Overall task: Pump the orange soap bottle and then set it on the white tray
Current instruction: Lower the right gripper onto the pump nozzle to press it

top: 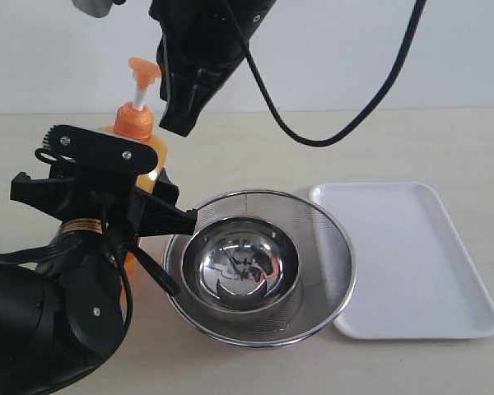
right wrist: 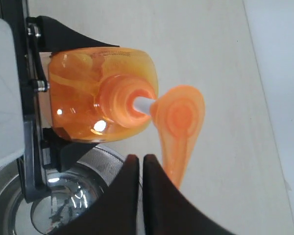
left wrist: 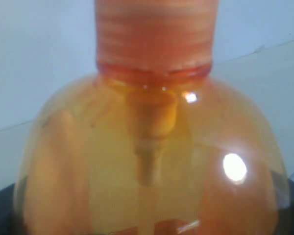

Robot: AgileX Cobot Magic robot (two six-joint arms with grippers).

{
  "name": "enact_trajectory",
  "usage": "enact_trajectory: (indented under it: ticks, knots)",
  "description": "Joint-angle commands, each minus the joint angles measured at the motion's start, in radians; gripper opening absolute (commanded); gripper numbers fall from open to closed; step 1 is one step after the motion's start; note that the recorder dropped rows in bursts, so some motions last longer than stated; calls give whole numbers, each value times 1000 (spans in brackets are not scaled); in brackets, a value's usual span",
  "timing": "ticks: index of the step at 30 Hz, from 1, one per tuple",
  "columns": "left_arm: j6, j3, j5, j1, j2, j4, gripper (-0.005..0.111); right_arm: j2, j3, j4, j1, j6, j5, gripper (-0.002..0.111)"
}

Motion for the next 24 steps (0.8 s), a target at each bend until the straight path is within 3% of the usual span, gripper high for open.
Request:
enact_trajectory:
  ticks: [1,5,12,24]
  knots:
    - [3,-12,-76,-4,-5,31,5,-5,-4,-10,-2,6,-4,0]
    - [3,-12,-76,-4,-5,31,5,-46,-4,-10,-2,-25,24,0]
    - [3,-12,-76,-4,-5,31,5,-134,-4,-60,-2,-34,-95,0]
    - [3,-12,-76,-4,-5,31,5,-70,-4,-83,-2,-69,-191,0]
